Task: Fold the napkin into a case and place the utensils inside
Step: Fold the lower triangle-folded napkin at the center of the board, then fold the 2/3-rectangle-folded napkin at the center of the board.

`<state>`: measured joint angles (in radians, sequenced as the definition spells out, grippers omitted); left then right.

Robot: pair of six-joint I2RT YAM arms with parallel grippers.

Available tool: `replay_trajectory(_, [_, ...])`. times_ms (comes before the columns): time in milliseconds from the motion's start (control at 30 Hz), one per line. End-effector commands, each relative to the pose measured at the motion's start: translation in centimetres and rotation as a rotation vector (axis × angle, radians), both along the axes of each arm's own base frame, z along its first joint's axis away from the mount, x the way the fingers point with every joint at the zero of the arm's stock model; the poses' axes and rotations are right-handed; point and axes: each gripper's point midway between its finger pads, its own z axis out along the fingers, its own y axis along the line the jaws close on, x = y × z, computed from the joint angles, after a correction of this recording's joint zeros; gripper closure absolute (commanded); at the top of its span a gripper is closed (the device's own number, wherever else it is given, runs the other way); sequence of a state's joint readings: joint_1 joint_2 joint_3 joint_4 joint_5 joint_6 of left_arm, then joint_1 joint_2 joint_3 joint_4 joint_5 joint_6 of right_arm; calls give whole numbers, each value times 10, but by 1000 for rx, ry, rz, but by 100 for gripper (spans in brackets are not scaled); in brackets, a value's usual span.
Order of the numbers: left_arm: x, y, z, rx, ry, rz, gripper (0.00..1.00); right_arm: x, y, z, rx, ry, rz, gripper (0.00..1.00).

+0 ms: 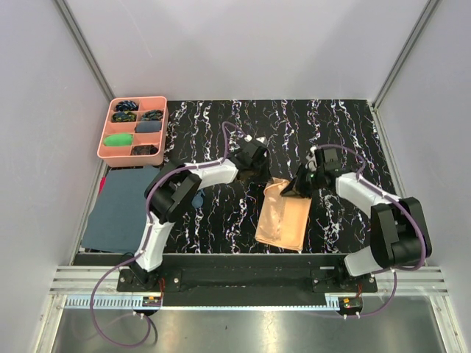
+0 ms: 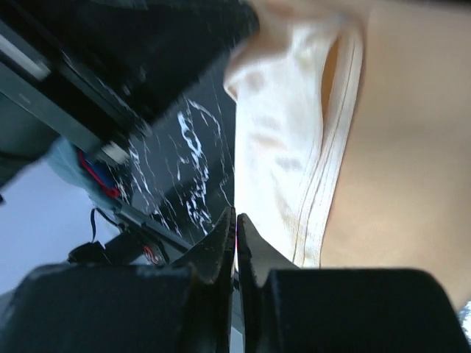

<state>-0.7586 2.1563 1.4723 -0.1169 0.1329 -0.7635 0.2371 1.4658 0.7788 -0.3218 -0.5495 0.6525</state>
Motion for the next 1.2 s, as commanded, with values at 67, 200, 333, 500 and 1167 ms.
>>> replay_trajectory(67, [6,0,53,-57,-88,36,99,38,-15,6,-63,-48,0,91])
replay_trajectory(200, [2,7,60,-56,-96,40,98,50,-16,4,-72,-47,2,91])
replay_trajectory(333, [-2,13,54,-36,-88,45,98,62,-13,6,-65,-53,9,91])
replay_trajectory(500, [-5,6,39,-48,-51,18,100,71,-9,9,-54,-58,16,91])
replay_trajectory(1167, [-15,-30,13,-76,6,-32,100,91,-20,-22,-129,-23,3,92])
